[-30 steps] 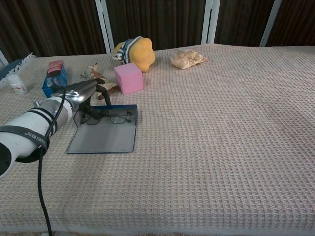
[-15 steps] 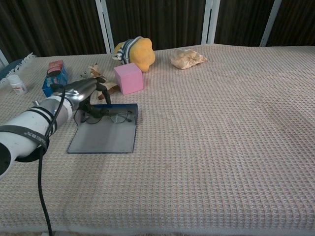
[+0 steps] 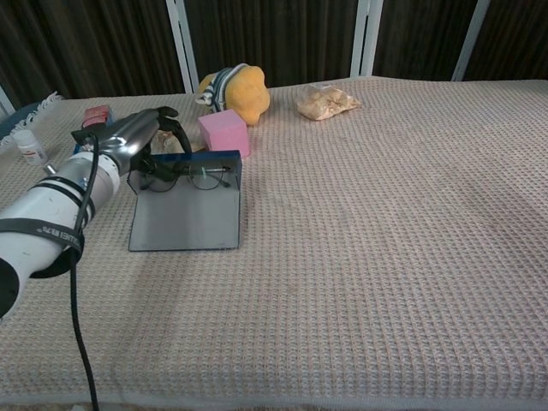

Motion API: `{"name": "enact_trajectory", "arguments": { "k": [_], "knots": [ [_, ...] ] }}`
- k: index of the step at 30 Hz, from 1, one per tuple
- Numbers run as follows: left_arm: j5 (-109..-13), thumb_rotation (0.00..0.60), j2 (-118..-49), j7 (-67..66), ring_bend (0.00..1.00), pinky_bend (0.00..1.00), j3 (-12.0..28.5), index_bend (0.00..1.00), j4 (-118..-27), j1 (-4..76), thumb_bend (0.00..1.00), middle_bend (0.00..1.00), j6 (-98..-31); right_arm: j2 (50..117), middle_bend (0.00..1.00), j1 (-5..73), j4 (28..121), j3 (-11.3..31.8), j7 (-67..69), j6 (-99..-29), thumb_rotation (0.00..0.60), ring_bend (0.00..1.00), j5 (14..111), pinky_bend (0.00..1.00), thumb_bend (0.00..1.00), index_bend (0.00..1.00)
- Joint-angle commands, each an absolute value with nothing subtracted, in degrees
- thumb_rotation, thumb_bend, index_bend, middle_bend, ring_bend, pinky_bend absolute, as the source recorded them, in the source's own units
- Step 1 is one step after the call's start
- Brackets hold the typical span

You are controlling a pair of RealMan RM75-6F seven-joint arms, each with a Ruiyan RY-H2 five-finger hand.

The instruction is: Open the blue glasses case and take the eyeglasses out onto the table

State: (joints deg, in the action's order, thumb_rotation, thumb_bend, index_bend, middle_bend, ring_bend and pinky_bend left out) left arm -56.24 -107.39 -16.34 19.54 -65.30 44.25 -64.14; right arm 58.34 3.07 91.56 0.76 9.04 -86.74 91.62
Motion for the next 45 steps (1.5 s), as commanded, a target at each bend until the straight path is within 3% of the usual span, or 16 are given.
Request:
{"name": "enact_trajectory", "arguments": {
  "k": [1, 14, 26, 38, 45],
  "knots": [
    [-58.1, 0.600, -108.0, -13.9, 0.00, 0.08, 20.1, 0.51, -64.4, 43.8, 0.44, 0.05, -66.0, 58.3, 0.00, 3.1, 91.6, 0.7, 9.0, -86.7, 0.600, 0.00, 91.7, 0.00, 0.20, 0.00],
    [-63.4, 0.600, -111.0, -7.5, 0.00, 0.08, 19.7, 0.51, -59.5, 42.6, 0.44, 0.05, -69.7, 58.2, 0.00, 3.1, 91.7, 0.7, 9.3, -86.6, 0.600, 0.00, 91.6, 0.00, 0.20, 0.00],
    [-63.3, 0.600, -111.9, -7.4, 0.00, 0.08, 19.6, 0.51, -56.7, 42.2, 0.44, 0.05, -67.3, 58.1, 0.00, 3.0, 91.6, 0.6, 9.7, -86.9, 0.600, 0.00, 91.9, 0.00, 0.20, 0.00],
    [-63.5, 0.600, -111.2, -5.5, 0.00, 0.08, 21.8, 0.51, -54.1, 42.9, 0.44, 0.05, -66.4, 58.2, 0.00, 3.0, 91.6, 0.7, 9.5, -86.9, 0.600, 0.00, 91.9, 0.00, 0.20, 0.00],
    [-60.9, 0.600, -111.1, -4.6, 0.00, 0.08, 25.6, 0.50, -47.0, 44.9, 0.44, 0.06, -64.2, 58.2, 0.00, 3.0, 91.6, 0.7, 9.3, -86.9, 0.600, 0.00, 91.7, 0.00, 0.20, 0.00]
  ]
}}
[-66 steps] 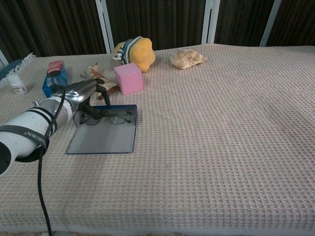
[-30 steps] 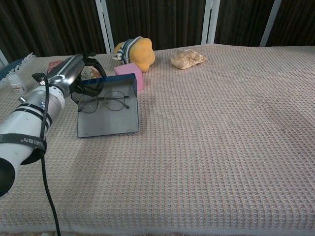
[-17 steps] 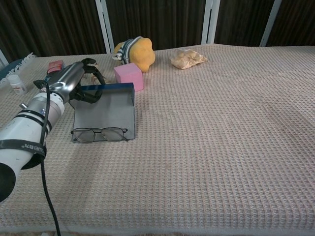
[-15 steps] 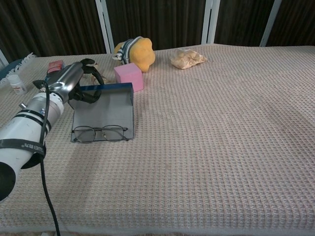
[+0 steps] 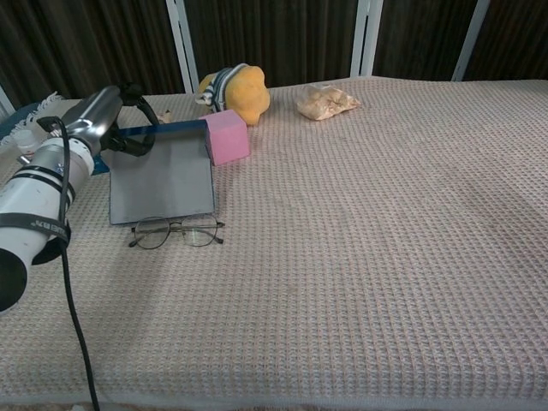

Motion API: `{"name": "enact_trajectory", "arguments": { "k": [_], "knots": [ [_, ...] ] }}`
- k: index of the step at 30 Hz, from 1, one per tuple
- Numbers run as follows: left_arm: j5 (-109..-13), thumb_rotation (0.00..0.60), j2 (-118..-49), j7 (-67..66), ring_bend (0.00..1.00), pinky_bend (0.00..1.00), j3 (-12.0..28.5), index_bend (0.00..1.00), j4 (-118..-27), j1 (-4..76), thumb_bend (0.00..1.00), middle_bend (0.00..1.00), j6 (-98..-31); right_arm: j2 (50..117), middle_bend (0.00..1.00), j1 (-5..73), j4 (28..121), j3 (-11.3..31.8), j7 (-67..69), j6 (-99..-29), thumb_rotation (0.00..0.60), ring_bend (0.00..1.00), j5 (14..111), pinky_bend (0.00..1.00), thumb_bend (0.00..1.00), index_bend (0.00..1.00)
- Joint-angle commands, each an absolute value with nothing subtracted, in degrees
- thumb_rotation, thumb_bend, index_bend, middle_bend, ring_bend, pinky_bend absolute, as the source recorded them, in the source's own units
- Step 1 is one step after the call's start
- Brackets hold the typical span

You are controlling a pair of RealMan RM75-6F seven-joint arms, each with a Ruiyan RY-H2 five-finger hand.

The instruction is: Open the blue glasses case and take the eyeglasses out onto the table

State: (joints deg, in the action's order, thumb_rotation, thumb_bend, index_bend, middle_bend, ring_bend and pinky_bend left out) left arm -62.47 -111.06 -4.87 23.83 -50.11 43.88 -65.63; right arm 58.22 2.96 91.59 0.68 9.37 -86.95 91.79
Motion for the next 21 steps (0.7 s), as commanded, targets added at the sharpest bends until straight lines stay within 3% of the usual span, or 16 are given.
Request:
{"name": "enact_trajectory", "arguments": {
  "k": [1, 8, 11, 16, 21],
  "knots": [
    [-60.0, 0.600, -111.1, -4.6, 0.00, 0.08, 26.3, 0.50, -45.5, 45.3, 0.44, 0.06, -63.3, 58.2, 0.00, 3.0, 91.6, 0.7, 9.2, -86.9, 0.600, 0.00, 91.7, 0.00, 0.20, 0.00],
    [-56.8, 0.600, -111.3, -4.4, 0.00, 0.08, 27.4, 0.45, -38.3, 46.0, 0.44, 0.06, -58.4, 58.4, 0.00, 3.0, 91.7, 0.8, 8.6, -86.7, 0.600, 0.00, 91.4, 0.00, 0.20, 0.00],
    [-56.3, 0.600, -111.6, -4.1, 0.00, 0.08, 27.2, 0.39, -36.9, 45.8, 0.44, 0.05, -56.7, 58.5, 0.00, 3.0, 91.8, 0.8, 8.3, -86.7, 0.600, 0.00, 91.4, 0.00, 0.20, 0.00],
    [-56.3, 0.600, -111.7, -3.0, 0.00, 0.08, 26.5, 0.04, -36.0, 45.5, 0.43, 0.00, -54.7, 58.6, 0.00, 3.1, 91.9, 0.8, 7.8, -86.5, 0.600, 0.00, 91.4, 0.00, 0.20, 0.00],
    [-56.8, 0.600, -110.4, -3.8, 0.00, 0.07, 25.2, 0.00, -39.4, 44.5, 0.42, 0.00, -54.0, 58.7, 0.00, 3.2, 92.0, 0.8, 7.5, -86.3, 0.600, 0.00, 91.4, 0.00, 0.20, 0.00]
  ]
}}
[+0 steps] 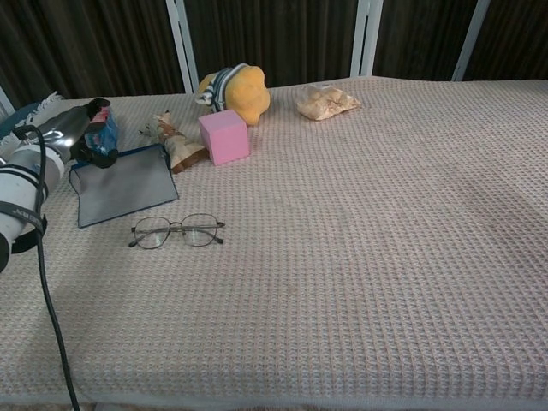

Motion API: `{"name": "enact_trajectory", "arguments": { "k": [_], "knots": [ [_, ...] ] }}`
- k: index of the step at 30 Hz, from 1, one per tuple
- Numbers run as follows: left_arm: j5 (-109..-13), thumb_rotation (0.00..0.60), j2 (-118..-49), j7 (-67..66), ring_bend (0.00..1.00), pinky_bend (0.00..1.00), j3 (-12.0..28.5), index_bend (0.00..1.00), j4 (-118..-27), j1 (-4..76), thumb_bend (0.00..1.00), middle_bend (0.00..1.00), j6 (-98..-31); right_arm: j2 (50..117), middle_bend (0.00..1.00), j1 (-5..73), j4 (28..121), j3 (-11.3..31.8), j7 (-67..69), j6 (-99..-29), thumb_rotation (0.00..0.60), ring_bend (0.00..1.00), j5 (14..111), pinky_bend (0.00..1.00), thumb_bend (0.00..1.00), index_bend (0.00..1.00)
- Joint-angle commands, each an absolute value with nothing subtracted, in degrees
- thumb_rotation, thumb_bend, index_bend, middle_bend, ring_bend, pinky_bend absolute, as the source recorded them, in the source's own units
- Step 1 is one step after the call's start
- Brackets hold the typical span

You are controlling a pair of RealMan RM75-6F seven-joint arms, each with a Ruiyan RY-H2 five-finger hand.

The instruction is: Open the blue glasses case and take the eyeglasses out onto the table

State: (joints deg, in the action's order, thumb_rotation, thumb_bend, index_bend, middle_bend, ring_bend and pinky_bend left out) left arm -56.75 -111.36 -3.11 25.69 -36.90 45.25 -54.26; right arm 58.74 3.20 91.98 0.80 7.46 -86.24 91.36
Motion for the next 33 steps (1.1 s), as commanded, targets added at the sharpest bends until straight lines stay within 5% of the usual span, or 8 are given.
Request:
{"name": "enact_trajectory", "arguments": {
  "k": [1, 8, 12, 16, 21, 33],
  "knots": [
    [-57.0, 0.600, -109.9, -3.6, 0.00, 0.07, 25.1, 0.00, -40.8, 44.2, 0.42, 0.00, -54.3, 58.7, 0.00, 3.2, 92.0, 0.8, 7.6, -86.3, 0.600, 0.00, 91.4, 0.00, 0.20, 0.00],
    [-65.1, 0.600, -99.7, -3.0, 0.00, 0.07, 17.8, 0.00, -63.5, 35.5, 0.43, 0.00, -63.2, 58.4, 0.00, 2.9, 91.8, 0.8, 8.4, -86.8, 0.600, 0.00, 91.3, 0.00, 0.20, 0.00],
    [-73.0, 0.600, -86.5, -3.5, 0.00, 0.05, 7.5, 0.00, -83.8, 26.6, 0.43, 0.00, -68.7, 58.4, 0.00, 2.6, 91.8, 0.8, 7.9, -86.9, 0.600, 0.00, 90.9, 0.00, 0.20, 0.00],
    [-79.8, 0.600, -77.5, -1.8, 0.00, 0.04, -1.3, 0.00, -93.0, 19.4, 0.43, 0.00, -74.3, 58.6, 0.00, 2.4, 92.1, 0.7, 6.7, -87.1, 0.600, 0.00, 91.0, 0.00, 0.20, 0.00],
    [-89.2, 0.600, -75.8, 0.0, 0.00, 0.00, -6.3, 0.00, -88.1, 12.8, 0.41, 0.00, -85.0, 59.1, 0.00, 2.1, 92.5, 0.4, 4.6, -87.2, 0.600, 0.00, 91.2, 0.00, 0.20, 0.00],
    [-92.8, 0.600, -73.2, 0.9, 0.00, 0.00, -5.4, 0.00, -85.9, 11.4, 0.40, 0.00, -87.7, 60.4, 0.00, 3.1, 93.6, 0.3, -0.4, -84.3, 0.600, 0.00, 90.1, 0.00, 0.20, 0.00]
  ]
}}
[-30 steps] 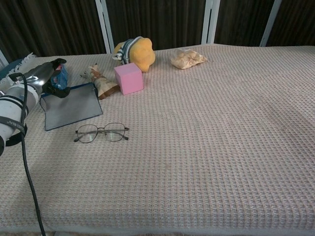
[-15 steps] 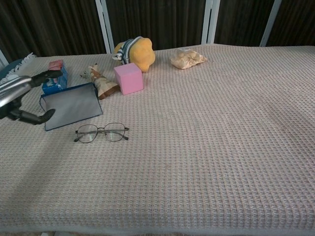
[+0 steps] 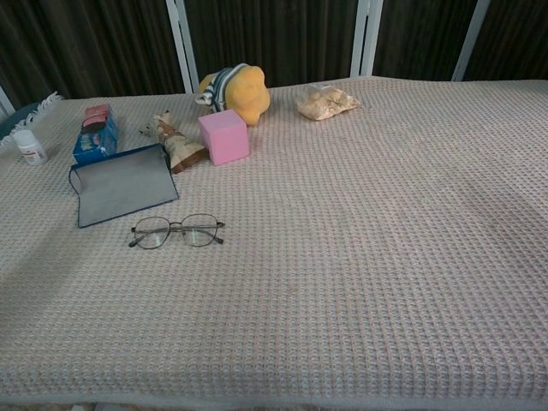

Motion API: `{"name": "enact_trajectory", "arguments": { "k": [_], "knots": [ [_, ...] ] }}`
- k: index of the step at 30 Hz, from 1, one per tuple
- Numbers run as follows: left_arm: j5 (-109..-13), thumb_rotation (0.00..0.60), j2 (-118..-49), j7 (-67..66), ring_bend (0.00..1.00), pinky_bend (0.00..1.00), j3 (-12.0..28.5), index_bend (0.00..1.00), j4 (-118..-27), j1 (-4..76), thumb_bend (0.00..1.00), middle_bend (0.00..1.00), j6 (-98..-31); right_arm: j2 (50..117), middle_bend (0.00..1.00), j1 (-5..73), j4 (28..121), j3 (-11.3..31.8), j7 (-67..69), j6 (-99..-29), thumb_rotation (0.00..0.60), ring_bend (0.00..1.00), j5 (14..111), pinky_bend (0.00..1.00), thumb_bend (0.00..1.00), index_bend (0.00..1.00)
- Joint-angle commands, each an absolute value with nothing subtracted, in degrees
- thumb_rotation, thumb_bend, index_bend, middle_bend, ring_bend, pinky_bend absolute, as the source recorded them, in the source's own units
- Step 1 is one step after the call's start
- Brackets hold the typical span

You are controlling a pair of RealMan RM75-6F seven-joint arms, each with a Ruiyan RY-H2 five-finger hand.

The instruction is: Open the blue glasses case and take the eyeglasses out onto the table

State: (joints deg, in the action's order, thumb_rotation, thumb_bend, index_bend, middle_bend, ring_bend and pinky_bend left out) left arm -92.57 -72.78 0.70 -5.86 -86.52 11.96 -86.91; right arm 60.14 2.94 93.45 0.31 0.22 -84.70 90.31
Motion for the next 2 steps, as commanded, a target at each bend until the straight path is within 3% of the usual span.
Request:
{"name": "enact_trajectory", "arguments": {
  "k": [1, 2],
  "knots": [
    [-92.9, 0.600, -73.3, 1.1, 0.00, 0.00, -5.3, 0.00, -85.8, 11.3, 0.40, 0.00, -87.7, 60.5, 0.00, 3.2, 93.7, 0.3, -0.5, -84.1, 0.600, 0.00, 90.0, 0.00, 0.20, 0.00],
    [-92.9, 0.600, -73.2, 1.4, 0.00, 0.00, -5.2, 0.00, -85.7, 11.3, 0.40, 0.00, -87.6, 60.5, 0.00, 3.3, 93.7, 0.4, -0.7, -84.0, 0.600, 0.00, 89.9, 0.00, 0.20, 0.00]
  ]
}}
